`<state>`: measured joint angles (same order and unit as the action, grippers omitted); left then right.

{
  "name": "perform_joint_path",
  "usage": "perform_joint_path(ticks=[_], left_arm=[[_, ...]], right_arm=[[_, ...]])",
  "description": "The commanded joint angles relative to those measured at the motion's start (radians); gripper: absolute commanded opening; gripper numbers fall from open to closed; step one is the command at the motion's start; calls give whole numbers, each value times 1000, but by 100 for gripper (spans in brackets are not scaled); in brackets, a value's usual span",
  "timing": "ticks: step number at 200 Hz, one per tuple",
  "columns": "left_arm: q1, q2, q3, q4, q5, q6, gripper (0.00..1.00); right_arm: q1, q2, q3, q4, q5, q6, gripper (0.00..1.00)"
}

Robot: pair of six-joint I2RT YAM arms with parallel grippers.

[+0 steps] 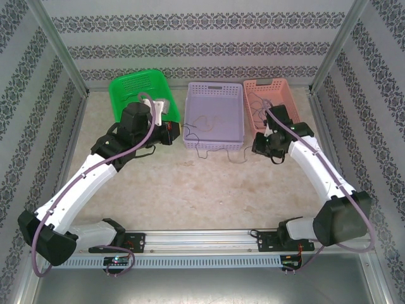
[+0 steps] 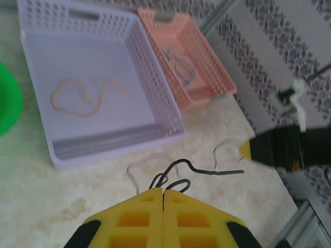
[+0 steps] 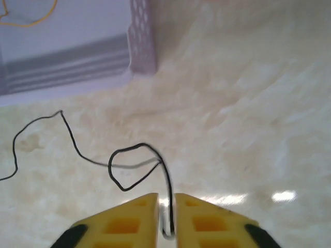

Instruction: Untangle the cables

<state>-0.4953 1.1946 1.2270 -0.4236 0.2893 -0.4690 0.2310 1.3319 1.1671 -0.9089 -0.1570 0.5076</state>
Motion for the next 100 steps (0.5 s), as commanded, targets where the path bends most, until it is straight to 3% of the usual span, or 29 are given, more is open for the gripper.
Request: perform_joint_path(ticks=[1,19,48,75,100], left_arm=[[4,-11,-18,128,-75,40,0],[4,1,-9,136,-52,50,0],[4,14,4,136,-22,41,0],[4,19,7,146,-6,24,0],[4,20,12,146,8,16,0]], right_arm=[[44,-96,17,15,-63,6,39],[112,-179,46,96,-54,-68,47],[273,-256,-10,357,-127,-173,50],[375,-189,-65,605,-174,-215,51],[439,-112,-70,813,-130,-227,51]])
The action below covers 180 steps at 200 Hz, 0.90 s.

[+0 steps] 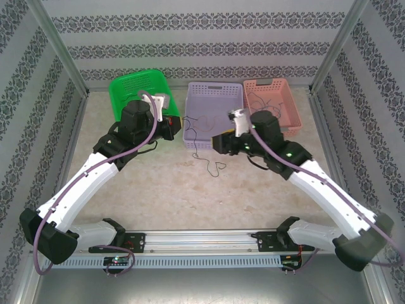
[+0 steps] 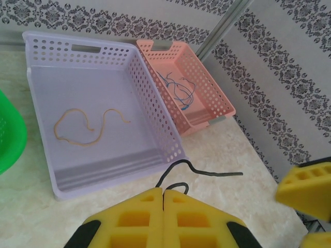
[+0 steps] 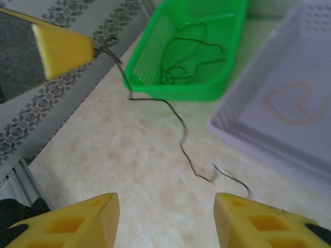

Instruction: Untangle the cables

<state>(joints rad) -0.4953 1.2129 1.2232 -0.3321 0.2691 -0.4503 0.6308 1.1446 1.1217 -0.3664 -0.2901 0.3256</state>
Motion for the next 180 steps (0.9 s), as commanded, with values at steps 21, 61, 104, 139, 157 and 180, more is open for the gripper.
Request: perform_joint_path(ticks=[21,61,104,139,157,180], left_arm=[[4,0,15,49,29,-2,0],[4,6,18,74,39,-35,0],[2,7,12,88,55,-61,0],[3,4,1,105,69,-93,0],[2,-3,-5,105,75,-109,0],[3,-17,-20,108,95,-136,0]], right_arm=[[14,170,39,348,-112,67,50],[75,245,76,371,-79,28,50],[74,303,99,411,-78,42,45],[82,342,138,403,-48,27,28],[83,337,144,402,-22,16,14],[82,319,135,400,-26,-23,0]])
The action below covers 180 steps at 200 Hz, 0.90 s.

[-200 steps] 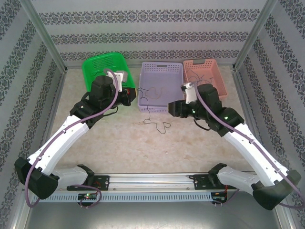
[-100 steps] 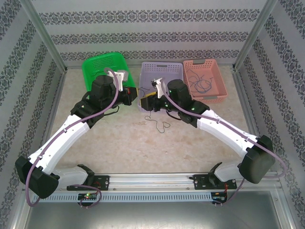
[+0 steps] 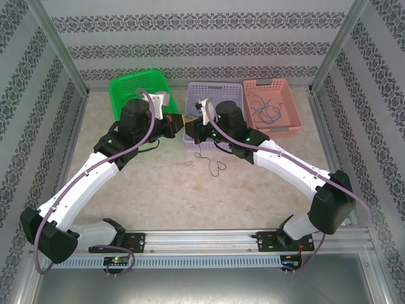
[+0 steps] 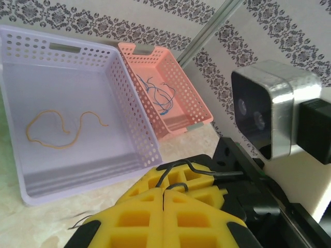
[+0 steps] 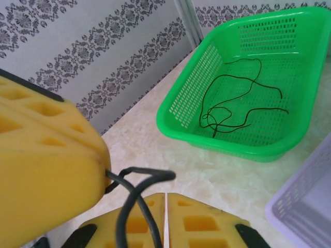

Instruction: Untangle the cables

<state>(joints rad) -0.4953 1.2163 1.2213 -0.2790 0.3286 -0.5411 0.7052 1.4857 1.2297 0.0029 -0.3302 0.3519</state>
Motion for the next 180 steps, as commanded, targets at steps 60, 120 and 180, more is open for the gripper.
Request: perform_joint_path(ticks=[60,120,180], left_arm=[[38,-26,147,-195,-22,-68,48],[146,225,356,-330,597,-4,45],[133,315,341,-351,663,-126,52]], right_arm=[[-44,-119,-23,-91,-157,-266,0],[-148,-135,24,-326,-401,-504,0],[-107,-170,1,-327,-184,-676,0]])
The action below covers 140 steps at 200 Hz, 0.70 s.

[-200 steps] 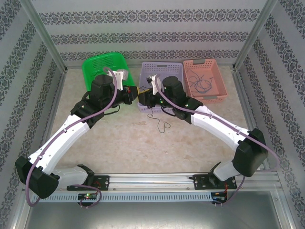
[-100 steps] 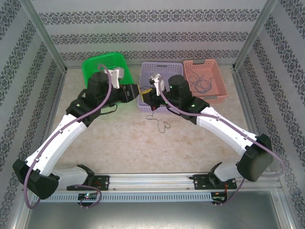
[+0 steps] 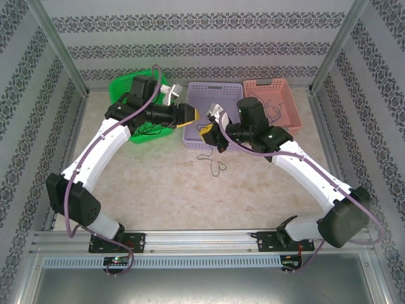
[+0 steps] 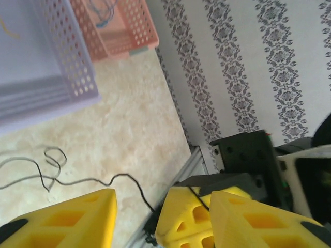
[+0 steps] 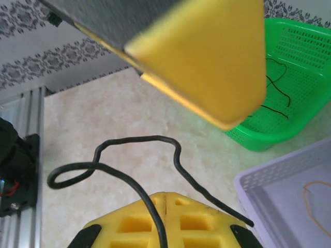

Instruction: Untangle the cables

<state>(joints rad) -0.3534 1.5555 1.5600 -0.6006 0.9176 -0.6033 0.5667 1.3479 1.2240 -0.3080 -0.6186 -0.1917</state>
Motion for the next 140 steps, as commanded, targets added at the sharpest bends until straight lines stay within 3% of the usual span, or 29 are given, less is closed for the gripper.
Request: perform_joint_path(ticks=[1,46,68,140], left_arm=[[-9,-25,2,-30,74,-65,52],[-22,-44,-13,-63,78,-65,40],[-21,-61,-26,-104,86,-54,39],[-27,-58,-48,-110,115,-16,38]], right_arm=[[34,-33,6,-17,110,-137,0],[86,-69,-46,23,330,-253,0],[113,-83,-66,45,405,-315,0],[121,-54,-52,30,345,-322,0]])
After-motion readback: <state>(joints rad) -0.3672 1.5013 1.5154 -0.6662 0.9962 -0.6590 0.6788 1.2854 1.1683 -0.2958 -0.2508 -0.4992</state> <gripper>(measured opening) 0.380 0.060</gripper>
